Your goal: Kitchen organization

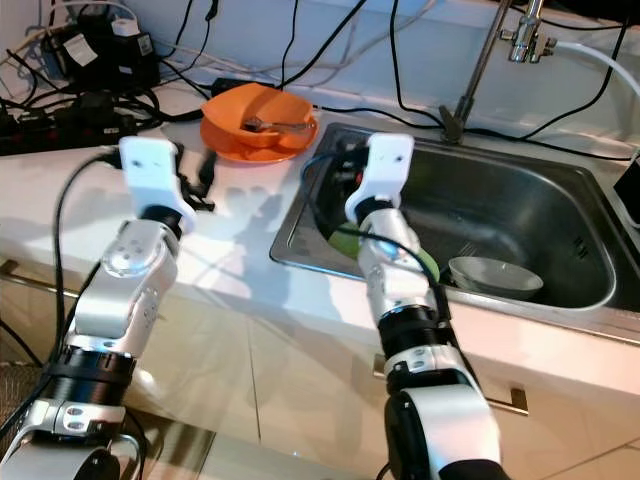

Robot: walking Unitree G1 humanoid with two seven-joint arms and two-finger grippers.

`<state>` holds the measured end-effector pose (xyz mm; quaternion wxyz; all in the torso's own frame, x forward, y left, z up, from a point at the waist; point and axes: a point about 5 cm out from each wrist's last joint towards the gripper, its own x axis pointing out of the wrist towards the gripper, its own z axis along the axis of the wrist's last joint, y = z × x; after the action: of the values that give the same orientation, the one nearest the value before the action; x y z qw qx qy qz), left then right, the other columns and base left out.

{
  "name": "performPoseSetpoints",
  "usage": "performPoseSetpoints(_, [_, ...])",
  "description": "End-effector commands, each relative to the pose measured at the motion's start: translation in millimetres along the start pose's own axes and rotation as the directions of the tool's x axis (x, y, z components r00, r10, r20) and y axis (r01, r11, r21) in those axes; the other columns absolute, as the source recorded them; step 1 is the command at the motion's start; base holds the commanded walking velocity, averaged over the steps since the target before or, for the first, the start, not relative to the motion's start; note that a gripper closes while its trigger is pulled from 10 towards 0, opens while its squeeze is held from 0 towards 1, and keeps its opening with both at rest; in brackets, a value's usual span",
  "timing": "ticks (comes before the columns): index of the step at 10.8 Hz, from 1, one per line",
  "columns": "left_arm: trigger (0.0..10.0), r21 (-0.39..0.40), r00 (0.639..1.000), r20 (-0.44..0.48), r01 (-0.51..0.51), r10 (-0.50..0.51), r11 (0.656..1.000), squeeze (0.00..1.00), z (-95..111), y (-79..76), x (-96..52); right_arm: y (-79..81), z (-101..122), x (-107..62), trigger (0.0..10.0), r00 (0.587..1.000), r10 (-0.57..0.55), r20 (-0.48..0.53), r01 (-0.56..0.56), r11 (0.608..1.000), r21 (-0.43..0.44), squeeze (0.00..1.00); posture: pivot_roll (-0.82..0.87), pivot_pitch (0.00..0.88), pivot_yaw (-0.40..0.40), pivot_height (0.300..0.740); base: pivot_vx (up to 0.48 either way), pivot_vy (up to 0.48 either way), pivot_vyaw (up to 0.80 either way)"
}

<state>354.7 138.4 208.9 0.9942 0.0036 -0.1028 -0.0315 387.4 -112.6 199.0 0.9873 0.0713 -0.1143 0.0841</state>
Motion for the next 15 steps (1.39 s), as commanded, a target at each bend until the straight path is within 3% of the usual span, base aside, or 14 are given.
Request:
performPoseSetpoints(1, [10.0, -0.006, 0.999, 0.03, -0.016, 0.016, 1.0, 0.0, 6.4, 0.5, 3.8, -9.0, 8.6, -0.6, 10.0, 0.999, -0.027, 0.039, 0.027, 1.0, 0.0, 0.0, 0.23, 0.0, -0.026, 0.74, 0.0, 0.0, 0.0])
performPoseSetpoints(4, [10.0, 0.008, 0.995, 0.056, -0.081, 0.08, 0.997, 0.0, 7.9, 13.5, 6.7, -13.6, 5.4, -4.7, 10.0, 0.998, -0.054, 0.028, 0.053, 0.999, 0.008, 0.0, 0.23, 0.019, -0.025, 0.74, 0.0, 0.0, -0.45])
performPoseSetpoints(7, [10.0, -0.005, 0.995, 0.064, -0.078, 0.078, 0.997, 0.0, 9.8, 11.3, 7.1, -10.0, 3.1, -5.6, 10.0, 0.999, -0.049, 0.019, 0.049, 0.999, 0.017, 0.0, 0.23, 0.033, -0.026, 0.74, 0.0, 0.21, 0.0])
performPoseSetpoints(13, [10.0, 0.003, 0.996, 0.047, -0.069, 0.069, 0.998, 0.0, 7.3, 9.6, 6.3, -9.2, -0.8, -7.0, 10.0, 0.998, -0.061, -0.005, 0.062, 0.998, 0.025, 0.0, 0.23, 0.045, -0.026, 0.74, 0.0, 0.477, -0.24])
performPoseSetpoints(15, [10.0, 0.009, 0.998, 0.036, -0.048, 0.048, 0.999, 0.0, 5.2, 7.5, 4.1, -13.4, -3.1, -6.5, 10.0, 0.996, -0.083, -0.031, 0.084, 0.996, 0.03, 0.0, 0.23, 0.046, -0.025, 0.74, 0.0, 0.0, -0.38])
